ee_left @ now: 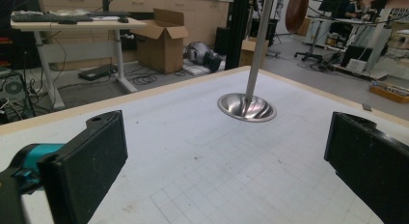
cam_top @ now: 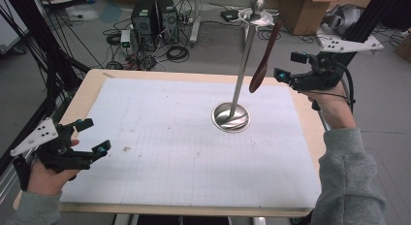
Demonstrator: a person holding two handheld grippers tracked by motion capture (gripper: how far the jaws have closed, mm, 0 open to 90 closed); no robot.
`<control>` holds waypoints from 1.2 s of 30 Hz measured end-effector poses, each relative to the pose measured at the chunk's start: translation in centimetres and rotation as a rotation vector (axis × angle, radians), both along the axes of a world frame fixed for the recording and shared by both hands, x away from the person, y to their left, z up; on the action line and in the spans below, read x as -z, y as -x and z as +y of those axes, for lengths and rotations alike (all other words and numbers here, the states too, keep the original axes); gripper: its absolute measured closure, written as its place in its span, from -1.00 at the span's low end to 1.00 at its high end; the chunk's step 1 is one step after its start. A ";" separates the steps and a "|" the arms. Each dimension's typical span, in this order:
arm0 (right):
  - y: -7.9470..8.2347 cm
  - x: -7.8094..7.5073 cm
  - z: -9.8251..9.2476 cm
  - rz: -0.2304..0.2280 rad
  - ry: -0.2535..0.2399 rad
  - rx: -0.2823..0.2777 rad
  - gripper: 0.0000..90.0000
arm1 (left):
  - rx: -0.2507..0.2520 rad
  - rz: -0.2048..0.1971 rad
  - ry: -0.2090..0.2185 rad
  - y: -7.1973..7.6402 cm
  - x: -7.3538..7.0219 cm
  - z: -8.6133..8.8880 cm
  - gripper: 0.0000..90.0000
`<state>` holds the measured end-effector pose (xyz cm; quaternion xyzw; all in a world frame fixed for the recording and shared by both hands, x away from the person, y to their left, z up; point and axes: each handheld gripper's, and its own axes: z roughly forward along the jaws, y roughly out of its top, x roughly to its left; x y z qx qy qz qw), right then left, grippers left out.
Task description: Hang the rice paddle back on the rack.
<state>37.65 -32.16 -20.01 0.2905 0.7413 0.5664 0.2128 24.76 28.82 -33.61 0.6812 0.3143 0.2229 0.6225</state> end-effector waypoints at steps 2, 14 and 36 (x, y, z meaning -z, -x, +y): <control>0.2 0.1 0.0 0.003 -0.001 0.000 -0.88 | 0.001 0.000 -0.005 -0.1 0.0 0.0 -0.96; 1.6 1.6 0.5 0.029 0.078 -0.047 -0.96 | 0.009 -0.009 0.016 -1.1 -0.2 -0.3 -0.96; 4.5 6.0 0.7 0.054 0.064 -0.068 -0.96 | 0.039 -0.017 0.021 -2.9 0.2 -2.2 -0.96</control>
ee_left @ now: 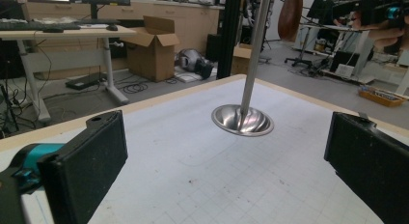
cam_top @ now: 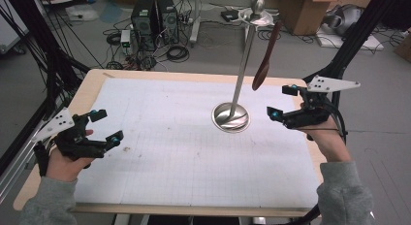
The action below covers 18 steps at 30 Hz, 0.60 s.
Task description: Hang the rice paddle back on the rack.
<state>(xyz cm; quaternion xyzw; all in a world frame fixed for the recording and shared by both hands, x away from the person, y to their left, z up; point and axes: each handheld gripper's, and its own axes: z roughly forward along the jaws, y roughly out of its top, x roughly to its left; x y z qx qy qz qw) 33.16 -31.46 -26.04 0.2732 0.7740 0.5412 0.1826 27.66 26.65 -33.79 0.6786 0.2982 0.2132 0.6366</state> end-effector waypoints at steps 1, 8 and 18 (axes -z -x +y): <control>0.2 0.3 -0.1 0.000 0.008 0.012 -0.96 | 0.000 0.000 0.000 0.0 0.0 0.0 -0.96; 1.3 1.6 -0.8 -0.010 -0.003 0.045 -0.96 | 0.006 0.009 -0.005 -0.4 0.3 -0.4 -0.96; 2.8 3.9 -2.6 -0.009 -0.027 0.112 -0.96 | -0.024 0.024 -0.030 -1.1 1.1 -0.3 -0.96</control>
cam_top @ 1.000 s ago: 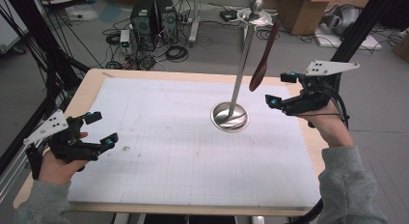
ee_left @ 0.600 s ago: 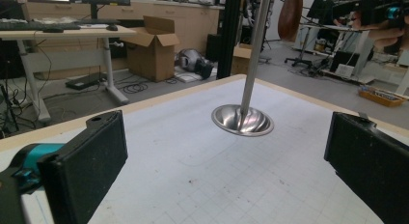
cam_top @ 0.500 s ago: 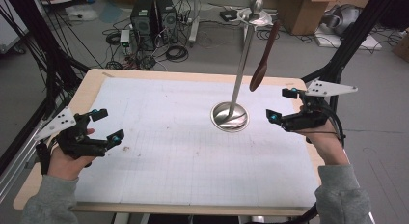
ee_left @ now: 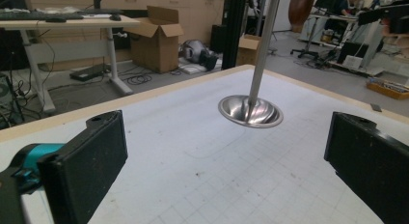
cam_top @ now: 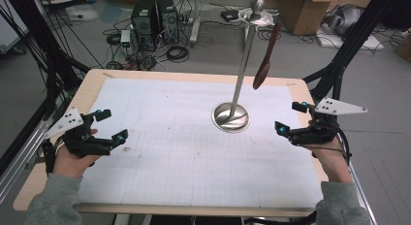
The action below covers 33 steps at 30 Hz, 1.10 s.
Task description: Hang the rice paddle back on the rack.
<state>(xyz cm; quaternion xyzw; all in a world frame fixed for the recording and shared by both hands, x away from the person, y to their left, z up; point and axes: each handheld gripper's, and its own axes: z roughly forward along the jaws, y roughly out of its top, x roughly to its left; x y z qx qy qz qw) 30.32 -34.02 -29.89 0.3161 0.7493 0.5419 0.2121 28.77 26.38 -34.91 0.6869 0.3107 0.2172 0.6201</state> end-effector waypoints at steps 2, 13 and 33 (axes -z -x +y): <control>0.3 0.6 -0.5 0.011 -0.010 0.013 -0.96 | -0.003 0.002 0.001 -0.1 0.1 0.1 -0.96; 1.2 3.1 -2.6 0.030 -0.048 0.076 -0.96 | -0.033 0.013 -0.011 -0.4 0.9 0.7 -0.96; 2.7 7.2 -6.1 0.050 -0.115 0.212 -0.96 | -0.095 0.037 -0.003 -0.7 2.4 2.7 -0.96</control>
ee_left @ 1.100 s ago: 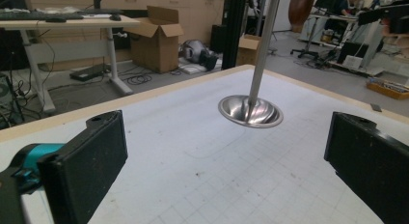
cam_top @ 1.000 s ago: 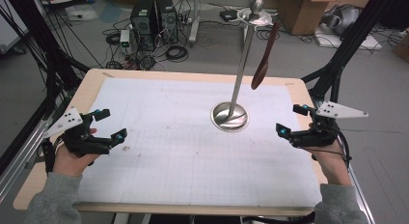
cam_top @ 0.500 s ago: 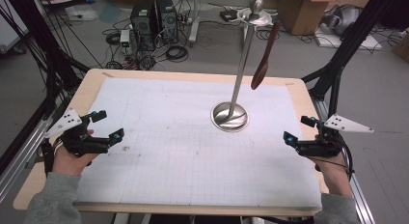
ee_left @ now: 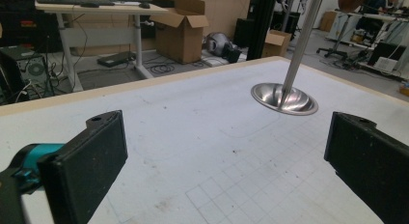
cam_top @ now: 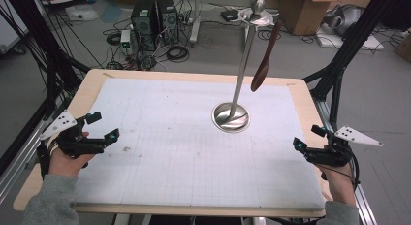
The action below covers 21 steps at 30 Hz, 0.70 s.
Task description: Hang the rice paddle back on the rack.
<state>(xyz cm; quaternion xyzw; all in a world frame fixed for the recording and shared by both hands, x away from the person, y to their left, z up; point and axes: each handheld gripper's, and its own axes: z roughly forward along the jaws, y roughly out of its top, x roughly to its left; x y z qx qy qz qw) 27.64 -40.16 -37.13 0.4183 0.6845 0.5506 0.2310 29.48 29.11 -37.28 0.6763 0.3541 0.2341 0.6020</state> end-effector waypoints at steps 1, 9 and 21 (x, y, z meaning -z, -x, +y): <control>0.2 0.3 -0.4 0.003 -0.004 0.014 -0.96 | 0.001 0.001 -0.002 0.0 0.0 0.0 -0.96; 0.7 1.0 -1.5 0.002 -0.012 0.046 -0.96 | -0.004 0.006 0.003 0.0 0.1 0.3 -0.96; 1.7 1.9 -3.6 -0.014 -0.010 0.148 -0.96 | -0.033 0.003 -0.007 0.2 0.4 0.8 -0.96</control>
